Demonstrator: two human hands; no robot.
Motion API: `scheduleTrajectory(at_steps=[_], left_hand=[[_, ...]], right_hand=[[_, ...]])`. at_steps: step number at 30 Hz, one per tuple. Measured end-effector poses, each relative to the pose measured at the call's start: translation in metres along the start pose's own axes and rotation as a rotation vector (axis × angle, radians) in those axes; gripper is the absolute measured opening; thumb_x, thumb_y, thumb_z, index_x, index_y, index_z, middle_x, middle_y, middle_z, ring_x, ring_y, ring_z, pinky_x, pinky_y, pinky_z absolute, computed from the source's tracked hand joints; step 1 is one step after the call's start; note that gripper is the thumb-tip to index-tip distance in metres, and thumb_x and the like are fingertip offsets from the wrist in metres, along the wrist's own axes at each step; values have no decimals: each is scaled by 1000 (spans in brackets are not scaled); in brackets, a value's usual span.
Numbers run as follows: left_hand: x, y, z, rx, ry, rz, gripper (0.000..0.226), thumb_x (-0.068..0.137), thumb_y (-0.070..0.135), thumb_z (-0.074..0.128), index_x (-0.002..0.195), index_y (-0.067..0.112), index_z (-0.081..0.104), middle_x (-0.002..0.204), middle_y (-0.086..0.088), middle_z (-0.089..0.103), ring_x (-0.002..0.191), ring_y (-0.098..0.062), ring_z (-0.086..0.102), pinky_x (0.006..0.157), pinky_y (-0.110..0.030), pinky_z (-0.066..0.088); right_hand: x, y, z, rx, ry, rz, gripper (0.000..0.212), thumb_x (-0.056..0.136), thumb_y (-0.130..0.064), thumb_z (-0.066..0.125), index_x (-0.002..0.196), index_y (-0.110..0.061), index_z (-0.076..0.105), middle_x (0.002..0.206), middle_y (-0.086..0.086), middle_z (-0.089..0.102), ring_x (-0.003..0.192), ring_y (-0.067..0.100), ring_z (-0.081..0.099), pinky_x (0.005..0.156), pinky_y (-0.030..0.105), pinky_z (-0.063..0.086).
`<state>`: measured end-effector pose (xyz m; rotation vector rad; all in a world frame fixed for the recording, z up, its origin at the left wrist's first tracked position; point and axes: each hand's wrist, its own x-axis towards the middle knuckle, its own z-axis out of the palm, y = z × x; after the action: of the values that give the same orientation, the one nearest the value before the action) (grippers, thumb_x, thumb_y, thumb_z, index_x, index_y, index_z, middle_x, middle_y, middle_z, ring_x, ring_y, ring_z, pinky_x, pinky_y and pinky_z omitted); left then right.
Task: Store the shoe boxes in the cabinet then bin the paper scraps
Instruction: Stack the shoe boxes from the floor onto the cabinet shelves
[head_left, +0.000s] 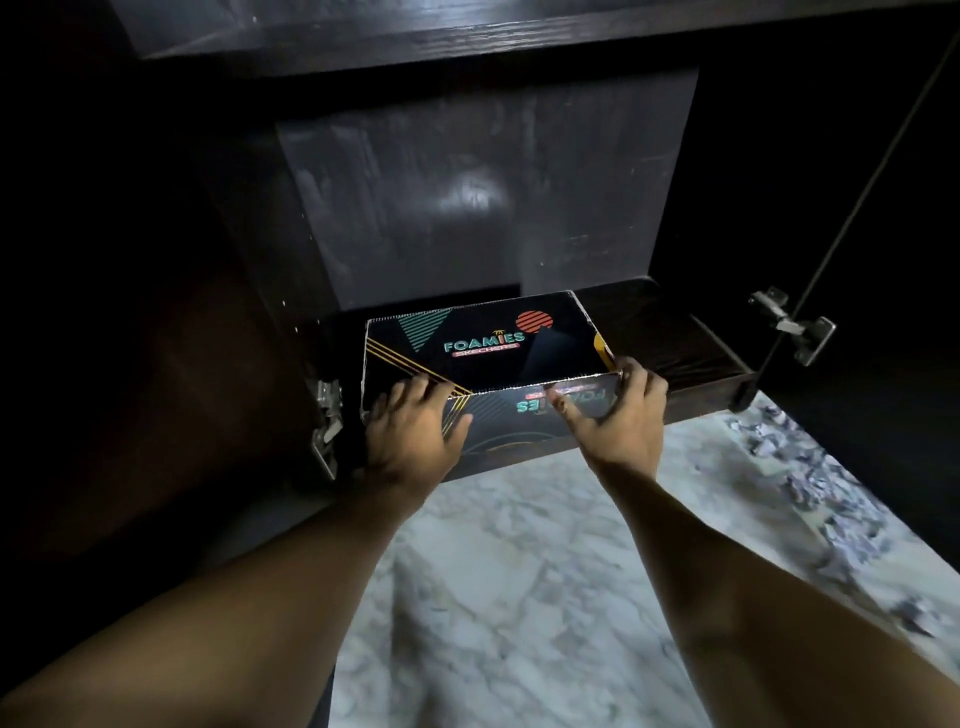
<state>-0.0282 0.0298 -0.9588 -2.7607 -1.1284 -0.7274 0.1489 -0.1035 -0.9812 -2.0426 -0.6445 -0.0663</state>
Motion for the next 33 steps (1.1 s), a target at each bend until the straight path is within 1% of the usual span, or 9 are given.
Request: scheduleTrajectory(at_steps=[4, 8, 12, 17, 20, 23, 25, 28, 33], left_hand=[[19, 5, 3, 42, -26, -68, 20, 87, 35, 61, 99, 19, 66, 105, -6, 62, 97, -30, 58, 74, -40, 47], [51, 0, 7, 24, -144, -143, 19, 94, 35, 54, 106, 25, 63, 117, 2, 57, 109, -25, 54, 82, -40, 47], [88, -15, 15, -61, -174, -246, 20, 94, 24, 55, 109, 22, 68, 116, -3, 62, 108, -28, 58, 85, -39, 49], [116, -33, 30, -119, -202, -294, 27, 94, 11, 52, 115, 18, 69, 119, -10, 66, 111, -31, 59, 90, -34, 46], [129, -45, 37, -224, -206, -358, 29, 94, 9, 52, 115, 17, 70, 122, -10, 65, 113, -33, 58, 99, -38, 44], [134, -48, 34, -233, -276, -332, 33, 94, 2, 51, 123, 9, 65, 128, -15, 61, 120, -31, 54, 100, -32, 41], [133, -44, 28, -265, -332, -338, 38, 95, 4, 52, 133, 11, 57, 137, -14, 55, 128, -29, 48, 108, -32, 36], [129, -35, 20, -254, -376, -320, 42, 94, 19, 59, 135, 16, 55, 134, -12, 58, 127, -30, 50, 109, -38, 37], [113, 1, -10, -315, -303, -235, 28, 89, 31, 63, 116, 21, 67, 110, -8, 70, 104, -28, 64, 89, -34, 51]], right_hand=[[17, -1, 8, 53, -105, 41, 71, 74, -49, 82, 126, -19, 46, 119, 4, 47, 108, 24, 57, 87, 41, 54], [46, -15, 31, 168, -146, 91, 61, 82, -37, 80, 130, -21, 46, 121, 2, 45, 107, 22, 58, 90, 35, 51], [65, -29, 63, 227, -245, 91, 61, 83, -31, 79, 133, -22, 46, 126, 1, 43, 111, 22, 57, 99, 42, 50], [79, -40, 89, 266, -365, 120, 71, 85, -28, 78, 145, -19, 41, 139, 0, 38, 123, 19, 49, 111, 38, 42], [85, -39, 102, 354, -432, 157, 77, 80, -28, 81, 145, -21, 41, 143, 1, 45, 125, 20, 53, 111, 42, 43], [89, -36, 103, 402, -492, 183, 78, 80, -26, 82, 146, -21, 42, 142, 2, 45, 124, 21, 54, 111, 40, 44], [89, -36, 98, 428, -512, 210, 73, 84, -21, 78, 147, -22, 42, 138, 4, 52, 120, 20, 57, 109, 38, 45], [85, -39, 84, 412, -468, 237, 64, 88, -23, 74, 145, -24, 45, 133, 4, 60, 117, 19, 60, 106, 41, 49], [73, -51, 34, 256, -388, 119, 44, 95, -32, 64, 137, -22, 55, 122, 1, 65, 109, 17, 64, 94, 34, 53]])
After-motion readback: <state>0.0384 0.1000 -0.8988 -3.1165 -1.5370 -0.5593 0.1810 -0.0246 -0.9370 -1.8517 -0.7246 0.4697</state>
